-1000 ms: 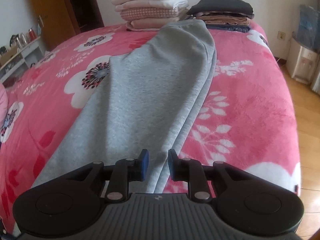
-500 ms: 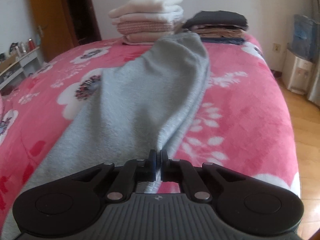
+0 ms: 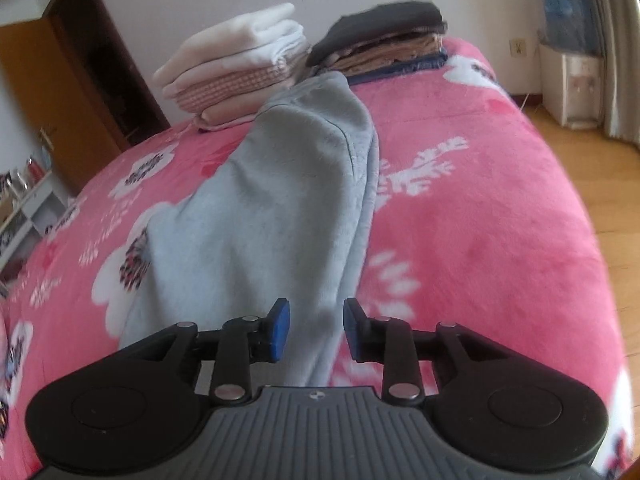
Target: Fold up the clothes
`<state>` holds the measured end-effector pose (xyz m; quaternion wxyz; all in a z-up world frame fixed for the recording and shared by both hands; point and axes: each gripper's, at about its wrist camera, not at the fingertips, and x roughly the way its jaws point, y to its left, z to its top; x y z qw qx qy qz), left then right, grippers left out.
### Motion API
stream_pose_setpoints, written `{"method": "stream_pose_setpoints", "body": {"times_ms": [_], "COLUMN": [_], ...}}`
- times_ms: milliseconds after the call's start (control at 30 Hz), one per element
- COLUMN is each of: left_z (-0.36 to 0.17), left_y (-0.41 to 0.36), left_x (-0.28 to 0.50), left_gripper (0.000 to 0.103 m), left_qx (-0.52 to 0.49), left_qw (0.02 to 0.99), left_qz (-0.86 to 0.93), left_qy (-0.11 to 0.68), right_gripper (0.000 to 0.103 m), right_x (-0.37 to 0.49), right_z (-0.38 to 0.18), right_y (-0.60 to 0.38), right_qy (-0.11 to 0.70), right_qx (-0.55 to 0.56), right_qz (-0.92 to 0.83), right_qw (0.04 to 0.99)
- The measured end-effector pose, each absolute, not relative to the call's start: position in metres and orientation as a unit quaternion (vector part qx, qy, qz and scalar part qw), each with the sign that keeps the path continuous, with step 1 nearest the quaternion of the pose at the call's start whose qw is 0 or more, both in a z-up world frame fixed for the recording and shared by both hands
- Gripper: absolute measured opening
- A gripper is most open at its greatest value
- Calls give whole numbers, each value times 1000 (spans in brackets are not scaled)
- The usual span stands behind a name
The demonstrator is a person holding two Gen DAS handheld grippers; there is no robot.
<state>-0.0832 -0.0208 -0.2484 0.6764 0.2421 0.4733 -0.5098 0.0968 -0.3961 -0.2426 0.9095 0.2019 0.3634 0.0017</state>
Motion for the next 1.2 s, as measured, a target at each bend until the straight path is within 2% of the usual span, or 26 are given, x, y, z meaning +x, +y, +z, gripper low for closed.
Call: {"method": "stream_pose_setpoints", "body": {"times_ms": [33,67,100,300,467,500,533,600,633,700,733,767,933,1100,1200], "left_z": [-248,-248,-248,-250,-251,-251,-251,-251,-251,-251,-251,-251,-252,-252,-253], "left_y": [-21,-20,-20,-23,-24,-25,-25,-26,-26,-27,-28,-28,-28,-29,-29], "left_x": [-84,-84,-83,-81,-80,-80,-80,-79,-79,-78,-78,-78,-79,-80,-81], "left_gripper": [80,80,80,80,80,81,81,81,81,81,81,81,81,81,81], "left_qx": [242,242,242,243,244,246,247,244,242,242,242,242,244,248,251], "left_qw": [677,677,677,674,671,670,669,669,668,667,667,667,666,666,667], "left_qz": [-510,-510,-511,-512,-514,-514,-514,-513,-513,-513,-513,-513,-514,-513,-512], "left_qy": [473,472,472,474,475,476,476,480,482,483,484,484,482,481,479], "right_gripper": [14,5,4,3,8,12,21,33,34,32,16,7,8,18,17], "right_x": [103,107,109,108,109,117,125,139,146,160,167,171,179,173,190], "right_z": [-246,-249,-250,-264,-243,-242,-241,-241,-242,-246,-249,-251,-260,-244,-242], "right_y": [-396,-395,-394,-401,-405,-409,-412,-421,-426,-434,-436,-436,-443,-446,-444], "right_qy": [365,367,366,354,327,329,331,326,322,327,333,335,330,285,286], "right_qx": [201,197,192,208,204,209,215,230,238,257,257,251,243,255,241], "right_qz": [0,-4,-11,-29,-33,-34,-37,-50,-57,-55,-46,-43,-54,-51,-39], "right_qw": [909,909,911,911,922,920,918,916,914,908,906,907,911,923,927]}}
